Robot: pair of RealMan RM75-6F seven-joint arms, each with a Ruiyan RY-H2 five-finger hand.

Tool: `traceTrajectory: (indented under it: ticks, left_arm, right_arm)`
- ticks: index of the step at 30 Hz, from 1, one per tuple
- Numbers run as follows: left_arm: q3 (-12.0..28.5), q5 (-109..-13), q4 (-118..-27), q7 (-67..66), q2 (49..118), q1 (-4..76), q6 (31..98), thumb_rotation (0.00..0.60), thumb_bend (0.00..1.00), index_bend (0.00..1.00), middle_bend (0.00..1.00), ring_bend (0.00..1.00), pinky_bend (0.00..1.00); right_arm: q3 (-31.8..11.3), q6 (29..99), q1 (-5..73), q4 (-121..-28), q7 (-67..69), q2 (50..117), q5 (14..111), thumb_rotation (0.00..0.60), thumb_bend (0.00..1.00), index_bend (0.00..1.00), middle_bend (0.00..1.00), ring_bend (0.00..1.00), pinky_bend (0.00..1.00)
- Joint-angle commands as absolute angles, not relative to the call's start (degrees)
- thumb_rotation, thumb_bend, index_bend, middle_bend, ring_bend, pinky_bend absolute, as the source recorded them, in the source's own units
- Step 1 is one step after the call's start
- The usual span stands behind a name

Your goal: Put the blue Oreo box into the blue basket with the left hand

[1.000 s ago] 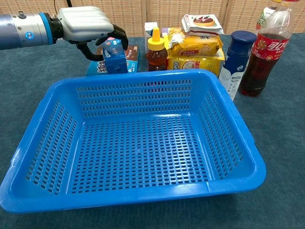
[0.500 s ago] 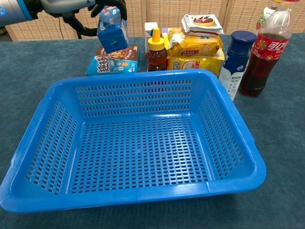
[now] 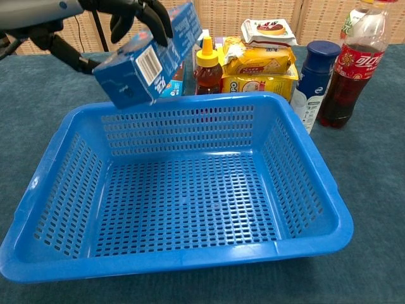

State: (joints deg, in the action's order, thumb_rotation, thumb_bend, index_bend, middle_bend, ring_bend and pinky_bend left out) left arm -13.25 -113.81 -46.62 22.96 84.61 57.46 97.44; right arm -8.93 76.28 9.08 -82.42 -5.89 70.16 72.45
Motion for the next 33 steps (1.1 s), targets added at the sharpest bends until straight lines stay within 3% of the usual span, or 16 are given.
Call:
traceTrajectory:
  ticks: [1,6,10,16,24,27,31,33]
  left_arm:
    - [-16.56,-120.7,-57.9,15.99,81.04,58.07,96.52,0.6,0.62,0.81,0.63,0.6,0.58]
    - [-16.51,-124.87,-63.98,10.99,80.27,59.77,93.22,0.6,0.62,0.8,0.63,0.59,0.58]
    - [-16.08,-127.98,-63.71,8.36,80.77,60.99,91.85,0.6,0.61,0.8,0.63,0.59,0.58]
    - [-15.08,-130.95,-55.91,9.99,84.07,60.93,96.61,0.6,0.6,0.79,0.62,0.58,0.58]
    - [-14.92,-130.31,-46.2,12.92,89.37,60.97,95.24,0.6,0.58,0.75,0.57,0.53,0.58]
    - [-15.03,-129.47,-45.29,11.86,90.35,61.15,92.01,0.542,0.56,0.59,0.39,0.36,0.54]
    - [-14.73,-128.39,-45.67,10.33,90.64,61.24,90.04,0.367,0.5,0.21,0.05,0.07,0.27]
    - [-14.52,-127.83,-46.29,10.62,90.32,61.23,90.3,0.305,0.48,0.08,0.0,0.01,0.21]
  right_arm:
    - [-8.92,76.1,9.18,-82.39,-6.02,70.21,72.34,0.6,0.0,0.0,0.0,0.0,0.0]
    - [-9.05,76.23,9.12,-82.23,-5.91,70.24,72.1,0.6,0.0,0.0,0.0,0.0,0.0]
    - [-9.22,76.17,9.03,-82.17,-5.67,70.13,71.66,0.6,0.0,0.0,0.0,0.0,0.0]
    - [-9.47,76.03,8.94,-81.88,-5.59,70.1,70.93,0.6,0.0,0.0,0.0,0.0,0.0]
    - [-9.45,75.37,9.25,-81.65,-6.16,70.47,70.45,0.6,0.0,0.0,0.0,0.0,0.0]
    - [-9.39,75.06,9.34,-81.5,-6.31,70.6,70.27,0.6,0.0,0.0,0.0,0.0,0.0]
    - [-9.48,75.03,9.34,-81.33,-6.28,70.65,70.06,0.6,0.0,0.0,0.0,0.0,0.0]
    - [-9.51,75.07,9.31,-81.27,-6.29,70.62,69.98,0.6,0.0,0.0,0.0,0.0,0.0]
